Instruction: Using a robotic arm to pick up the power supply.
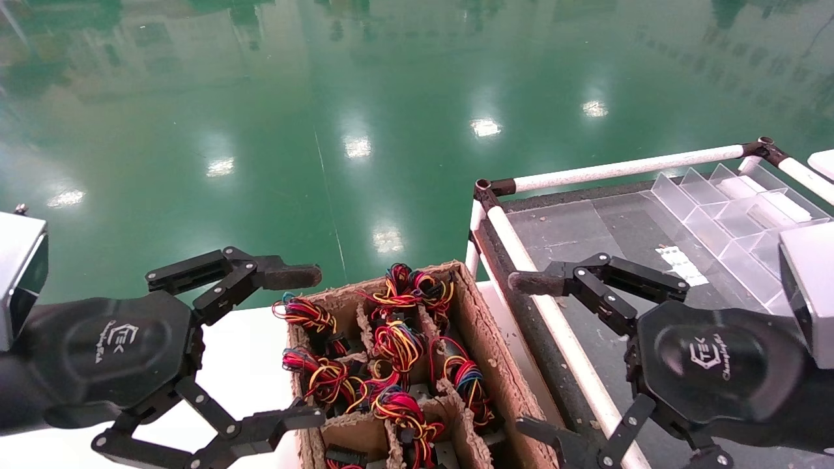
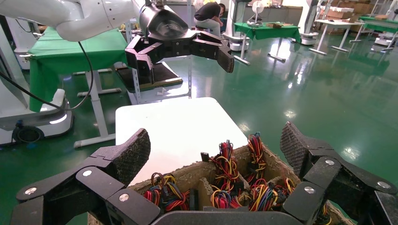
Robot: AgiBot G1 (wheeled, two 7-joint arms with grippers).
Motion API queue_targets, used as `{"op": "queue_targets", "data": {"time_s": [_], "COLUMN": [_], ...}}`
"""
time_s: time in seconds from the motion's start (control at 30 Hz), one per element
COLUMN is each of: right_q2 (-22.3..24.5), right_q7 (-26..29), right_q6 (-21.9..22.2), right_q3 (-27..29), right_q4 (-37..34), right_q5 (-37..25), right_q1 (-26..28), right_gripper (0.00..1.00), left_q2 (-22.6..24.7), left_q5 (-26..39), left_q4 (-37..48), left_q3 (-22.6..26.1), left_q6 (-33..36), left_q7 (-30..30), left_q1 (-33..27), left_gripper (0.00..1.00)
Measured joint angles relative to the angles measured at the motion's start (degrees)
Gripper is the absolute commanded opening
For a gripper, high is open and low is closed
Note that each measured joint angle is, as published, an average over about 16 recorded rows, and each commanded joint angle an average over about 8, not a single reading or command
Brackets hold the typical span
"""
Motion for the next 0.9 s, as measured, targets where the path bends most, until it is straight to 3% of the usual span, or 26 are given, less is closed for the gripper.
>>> {"op": "queue_targets", "data": {"time_s": [0.53,0.8,0.9], "right_q2": [0.0,0.0,0.0], "right_q7": [0.0,0.0,0.0], "right_q6": [0.0,0.0,0.0], "right_q3": [0.0,0.0,0.0], "right_q4": [0.0,0.0,0.0], "right_q5": [0.0,0.0,0.0], "right_q1": [0.0,0.0,0.0], "right_gripper": [1.00,1.00,1.00], "left_q2": [0.0,0.0,0.0], "left_q5": [0.0,0.0,0.0], "left_q4": [0.0,0.0,0.0], "left_q3": [0.0,0.0,0.0], "left_q6": [0.0,0.0,0.0], "left_q7": [0.0,0.0,0.0], "left_q1": [0.0,0.0,0.0], "left_gripper": [0.99,0.00,0.00]}}
